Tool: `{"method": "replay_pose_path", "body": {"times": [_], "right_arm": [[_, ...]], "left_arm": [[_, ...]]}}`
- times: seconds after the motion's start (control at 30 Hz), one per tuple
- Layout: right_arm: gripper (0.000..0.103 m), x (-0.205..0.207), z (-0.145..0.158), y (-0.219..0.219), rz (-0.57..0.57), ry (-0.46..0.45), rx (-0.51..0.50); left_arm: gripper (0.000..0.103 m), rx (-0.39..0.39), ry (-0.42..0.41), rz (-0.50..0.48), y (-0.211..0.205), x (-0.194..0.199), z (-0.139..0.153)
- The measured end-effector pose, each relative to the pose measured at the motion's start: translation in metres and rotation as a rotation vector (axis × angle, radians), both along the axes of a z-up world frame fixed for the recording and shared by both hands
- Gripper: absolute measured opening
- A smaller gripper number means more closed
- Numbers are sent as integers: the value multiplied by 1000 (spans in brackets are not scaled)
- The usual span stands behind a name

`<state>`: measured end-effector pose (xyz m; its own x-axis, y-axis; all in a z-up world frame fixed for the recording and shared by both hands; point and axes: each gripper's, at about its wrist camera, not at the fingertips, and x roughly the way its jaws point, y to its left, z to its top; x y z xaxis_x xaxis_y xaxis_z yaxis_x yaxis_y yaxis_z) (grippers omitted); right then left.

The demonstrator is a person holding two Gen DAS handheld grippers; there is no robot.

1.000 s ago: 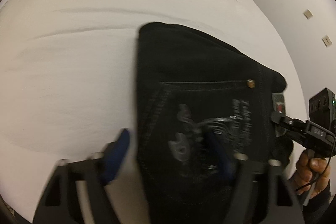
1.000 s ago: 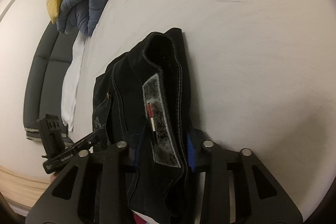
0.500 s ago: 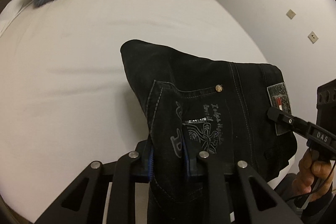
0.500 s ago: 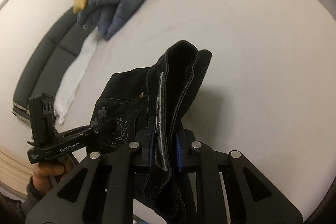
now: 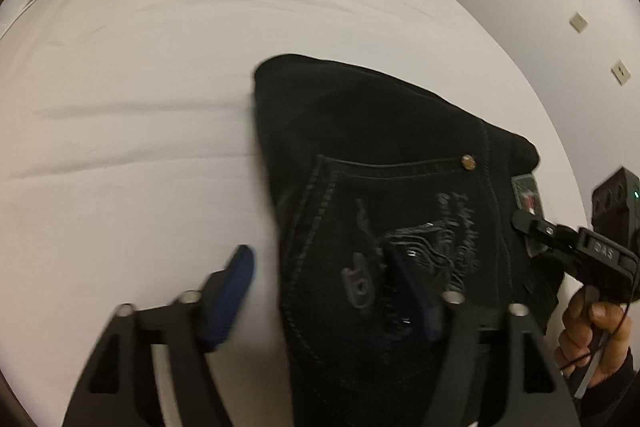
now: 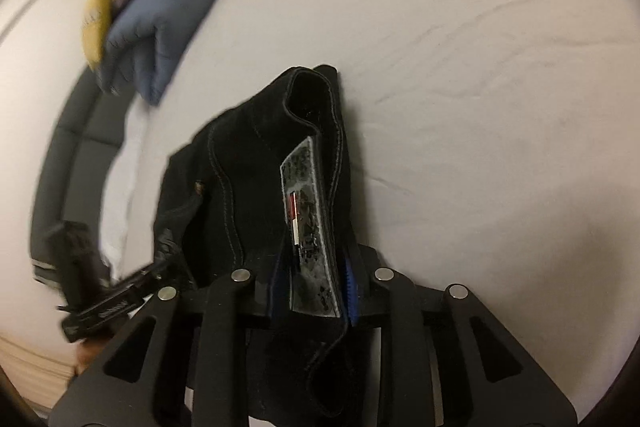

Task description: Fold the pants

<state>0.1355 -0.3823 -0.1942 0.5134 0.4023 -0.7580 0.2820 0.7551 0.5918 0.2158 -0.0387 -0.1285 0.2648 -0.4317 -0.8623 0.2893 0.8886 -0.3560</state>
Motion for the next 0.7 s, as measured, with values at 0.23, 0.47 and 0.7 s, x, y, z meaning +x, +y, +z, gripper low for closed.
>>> {"method": "replay_pose_path", "body": {"times": [0.23, 0.47, 0.7], "right_arm": [[50, -14, 39, 10, -12, -25, -152], [53, -94, 141, 57, -71, -237, -386], [101, -198, 259, 138, -262, -585, -787]], "left_arm": [[80, -13, -118, 43, 16, -17, 39], [103, 7, -415, 223, 76, -89, 125], [103, 158, -861, 348, 100, -177, 226]]}}
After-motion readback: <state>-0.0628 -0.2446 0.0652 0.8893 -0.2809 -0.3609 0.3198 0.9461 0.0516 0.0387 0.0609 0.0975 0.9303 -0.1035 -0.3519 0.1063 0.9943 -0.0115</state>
